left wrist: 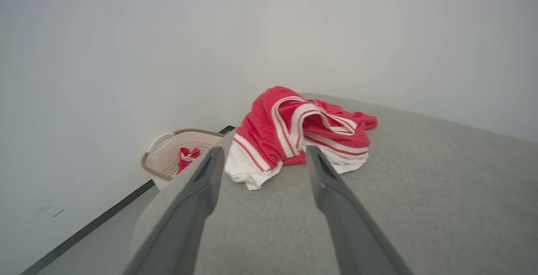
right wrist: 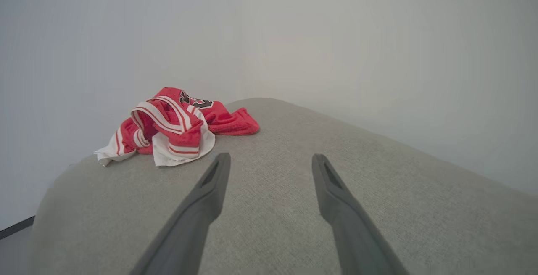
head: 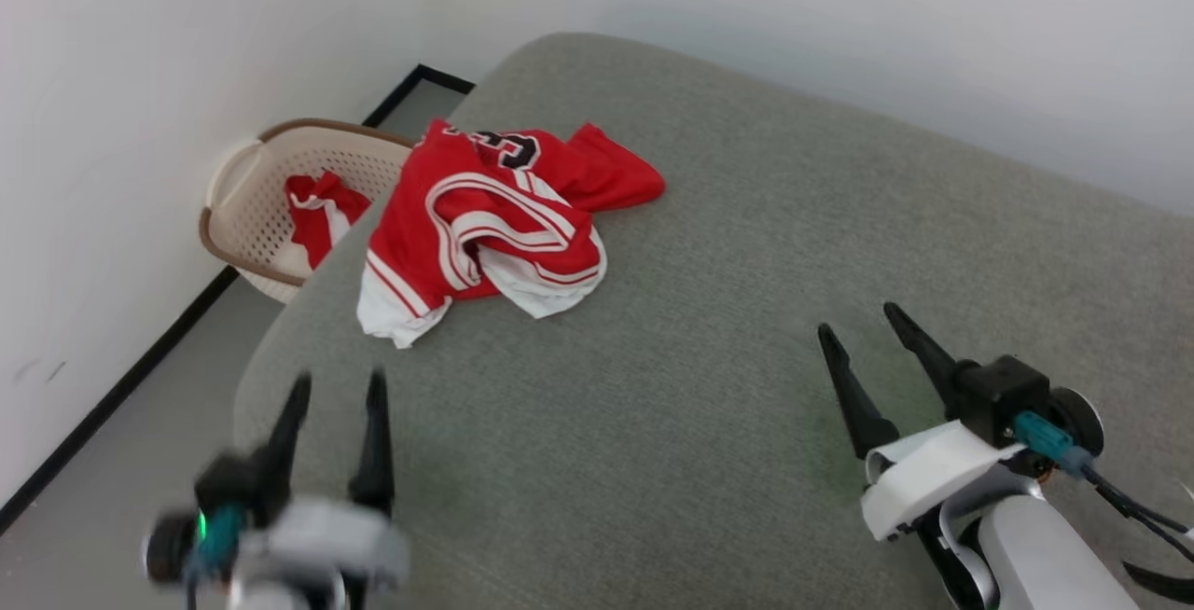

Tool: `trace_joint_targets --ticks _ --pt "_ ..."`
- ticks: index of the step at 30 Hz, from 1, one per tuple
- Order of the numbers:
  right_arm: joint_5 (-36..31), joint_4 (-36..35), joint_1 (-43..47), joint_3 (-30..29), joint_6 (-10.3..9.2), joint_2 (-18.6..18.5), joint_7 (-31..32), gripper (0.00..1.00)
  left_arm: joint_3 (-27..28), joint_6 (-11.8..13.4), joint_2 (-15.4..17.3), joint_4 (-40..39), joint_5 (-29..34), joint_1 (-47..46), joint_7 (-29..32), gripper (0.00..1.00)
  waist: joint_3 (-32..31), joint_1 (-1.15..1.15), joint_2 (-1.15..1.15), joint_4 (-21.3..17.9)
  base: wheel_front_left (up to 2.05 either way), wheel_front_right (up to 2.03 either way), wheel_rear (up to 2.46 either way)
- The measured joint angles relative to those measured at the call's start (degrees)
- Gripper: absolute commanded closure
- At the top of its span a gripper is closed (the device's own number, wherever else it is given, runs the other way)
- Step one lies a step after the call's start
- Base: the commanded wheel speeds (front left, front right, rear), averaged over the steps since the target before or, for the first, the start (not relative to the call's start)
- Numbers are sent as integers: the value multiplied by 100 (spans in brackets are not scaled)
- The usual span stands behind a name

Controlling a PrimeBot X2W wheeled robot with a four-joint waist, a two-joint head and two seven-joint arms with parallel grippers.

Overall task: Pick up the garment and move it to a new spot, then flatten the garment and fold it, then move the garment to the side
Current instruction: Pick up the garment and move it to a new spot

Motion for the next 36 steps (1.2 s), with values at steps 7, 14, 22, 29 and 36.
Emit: trace_joint_targets --ticks 7,14,22,29,36 --pt "-207 -265 -250 103 0 -99 -1 0 125 -129 617 1116 -198 -1938 -1 0 210 0 0 -348 0 0 0" --pt "-210 -449 -507 74 0 -144 -1 0 212 -179 1448 3077 -678 -3458 613 0 633 0 0 -967 0 0 0" --pt "-171 -580 -658 47 0 -60 -1 0 264 -183 2064 4541 -1772 -4390 2846 0 1168 0 0 -1863 0 0 0" --pt "-171 -731 -742 94 0 -26 -1 0 48 -193 2457 4815 -2383 -4409 3916 0 1553 0 0 -2477 0 0 0" --pt "-200 -883 -777 127 0 -3 -1 0 10 -167 2789 4891 -2866 -4339 4242 0 1858 0 0 -2939 0 0 0"
